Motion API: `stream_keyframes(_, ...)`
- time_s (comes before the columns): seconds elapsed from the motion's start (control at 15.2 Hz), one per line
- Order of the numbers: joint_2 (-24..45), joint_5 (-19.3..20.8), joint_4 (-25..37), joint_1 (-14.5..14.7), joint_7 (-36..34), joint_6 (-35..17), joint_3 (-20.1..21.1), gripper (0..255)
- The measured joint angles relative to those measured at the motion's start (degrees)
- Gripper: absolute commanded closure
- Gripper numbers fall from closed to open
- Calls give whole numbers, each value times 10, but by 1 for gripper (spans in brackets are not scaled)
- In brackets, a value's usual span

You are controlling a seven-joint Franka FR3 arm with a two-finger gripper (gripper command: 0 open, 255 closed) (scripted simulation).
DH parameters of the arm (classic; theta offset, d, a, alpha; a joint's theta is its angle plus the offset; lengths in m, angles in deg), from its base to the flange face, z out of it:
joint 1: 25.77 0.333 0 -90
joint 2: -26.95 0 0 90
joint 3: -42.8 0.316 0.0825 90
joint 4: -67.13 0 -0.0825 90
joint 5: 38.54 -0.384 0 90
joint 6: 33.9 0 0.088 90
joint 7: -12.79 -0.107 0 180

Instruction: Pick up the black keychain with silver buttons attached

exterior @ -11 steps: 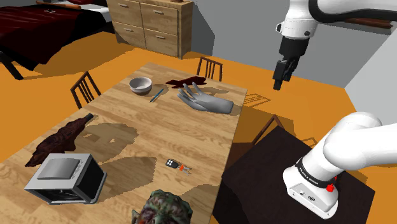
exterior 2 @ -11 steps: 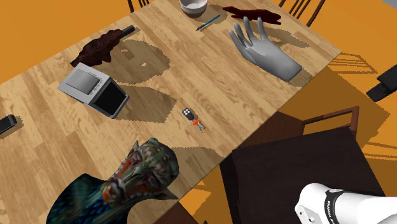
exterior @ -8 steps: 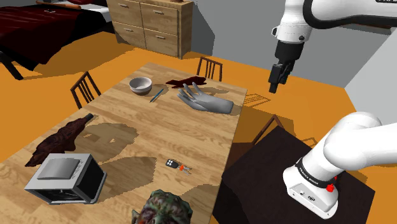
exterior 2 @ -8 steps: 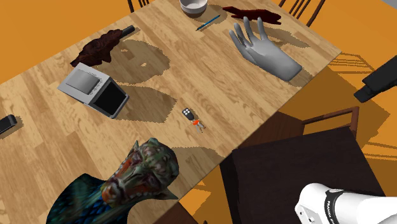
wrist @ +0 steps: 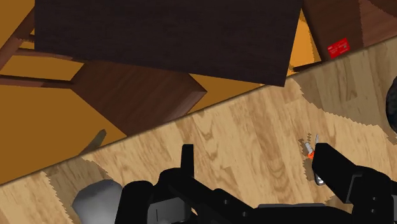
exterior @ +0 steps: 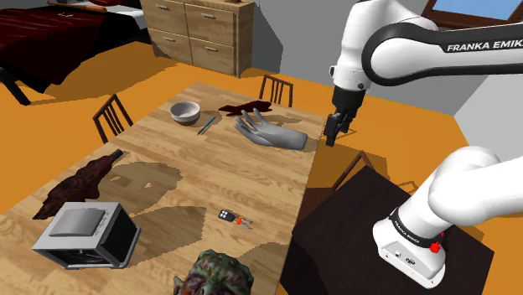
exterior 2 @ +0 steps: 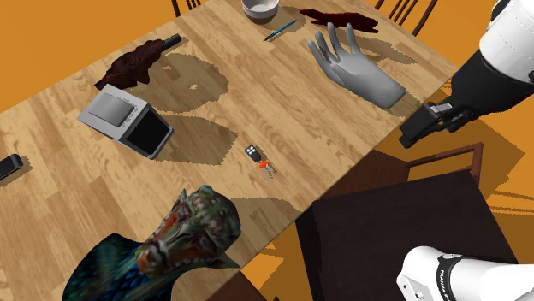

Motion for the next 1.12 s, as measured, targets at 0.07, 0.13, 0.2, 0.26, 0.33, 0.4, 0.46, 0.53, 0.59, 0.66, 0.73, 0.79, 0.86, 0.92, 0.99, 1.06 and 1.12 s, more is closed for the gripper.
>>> stream_keyframes(0.07,16,-7,-1,5,-9,-21,12,0)
stream_keyframes(0.13,29,-15,-5,10,-18,-42,25,0)
stream_keyframes(0.2,41,-19,-9,13,-24,-62,33,0)
stream_keyframes(0.26,54,-21,-13,15,-26,-82,39,0)
stream_keyframes(0.33,69,-27,-17,19,-34,-105,51,0)
stream_keyframes(0.4,84,-34,-22,25,-45,-129,65,0)
stream_keyframes(0.46,101,-37,-24,27,-51,-151,75,0)
stream_keyframes(0.53,115,-40,-25,30,-59,-171,85,0)
stream_keyframes(0.59,136,-41,-26,32,-67,-196,96,0)
stream_keyframes(0.66,155,-42,-24,34,-76,-217,107,0)
stream_keyframes(0.73,176,-40,-21,35,-85,-238,118,0)
stream_keyframes(0.79,200,-35,-14,32,-92,-259,126,0)
stream_keyframes(0.86,219,-31,-13,32,-101,-280,135,0)
stream_keyframes(0.92,246,-22,-3,30,-112,-300,145,0)
stream_keyframes(0.99,266,-15,1,31,-126,-318,155,0)
stream_keyframes(1.06,292,-3,9,29,-140,-339,165,0)
stream_keyframes(1.12,315,10,16,28,-155,-357,173,0)
